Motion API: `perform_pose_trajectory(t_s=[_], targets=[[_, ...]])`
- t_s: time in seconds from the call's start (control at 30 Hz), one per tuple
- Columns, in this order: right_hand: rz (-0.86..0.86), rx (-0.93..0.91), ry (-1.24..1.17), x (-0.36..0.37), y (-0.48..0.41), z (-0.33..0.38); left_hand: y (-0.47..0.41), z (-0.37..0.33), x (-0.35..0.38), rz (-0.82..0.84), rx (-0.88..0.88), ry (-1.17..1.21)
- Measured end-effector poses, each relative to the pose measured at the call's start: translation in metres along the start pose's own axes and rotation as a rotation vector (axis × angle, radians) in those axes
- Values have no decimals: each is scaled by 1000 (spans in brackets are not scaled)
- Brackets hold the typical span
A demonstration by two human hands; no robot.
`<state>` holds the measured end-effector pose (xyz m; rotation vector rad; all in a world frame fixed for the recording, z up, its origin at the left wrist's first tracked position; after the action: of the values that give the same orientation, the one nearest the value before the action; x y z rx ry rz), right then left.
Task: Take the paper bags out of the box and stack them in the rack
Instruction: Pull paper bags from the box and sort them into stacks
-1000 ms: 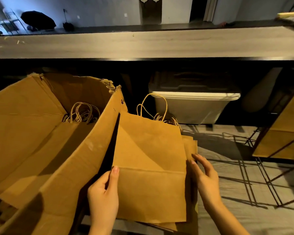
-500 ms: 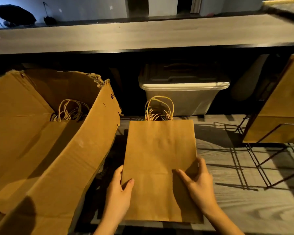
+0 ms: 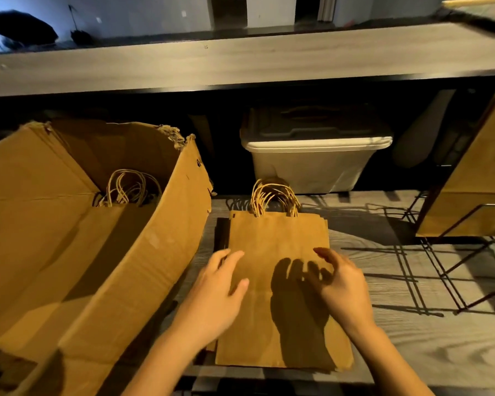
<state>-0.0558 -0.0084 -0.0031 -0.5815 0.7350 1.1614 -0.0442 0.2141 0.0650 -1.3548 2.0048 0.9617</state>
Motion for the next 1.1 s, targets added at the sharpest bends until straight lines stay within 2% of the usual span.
perform_pose_trajectory(t_s=[0.07, 0.17, 0.27, 0.4, 0.53, 0.7, 0.83, 0.93, 1.0, 1.1], targets=[[8, 15, -72, 0, -7, 19, 9, -17, -27, -76, 104, -86], [-68, -110, -177, -4, -16, 65, 28, -36, -68, -130, 215, -157], [-83, -264, -245, -12, -23, 123, 48, -39, -108, -84, 254, -185], [-83, -479, -291, -19, -34, 208, 59, -17, -167, -66, 223, -311], [-72, -693, -201, -19, -42, 280, 51, 21, -218, -168, 222, -404], [-47, -910, 93, 13, -56, 366, 26, 83, -267, -387, 190, -543], [150, -1018, 368, 76, -69, 412, 4, 138, -283, -451, 153, -553], [354, -1016, 634, 123, -70, 415, -1, 166, -276, -442, 108, -499], [503, -1010, 823, 146, -70, 407, -3, 184, -267, -361, 101, -480], [759, -933, 969, 170, -71, 382, -4, 199, -256, -191, 133, -518]])
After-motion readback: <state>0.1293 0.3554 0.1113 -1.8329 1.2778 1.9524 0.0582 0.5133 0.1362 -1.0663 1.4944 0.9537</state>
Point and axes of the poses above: each hand's wrist, its own y-axis away from the middle knuckle, its own x-axis out of the palm, z = x × y, the point moved 5 cm from there along -y, towards the middle knuckle, and after that the axes turned 2 degrees about y, right-handed, at the moved point
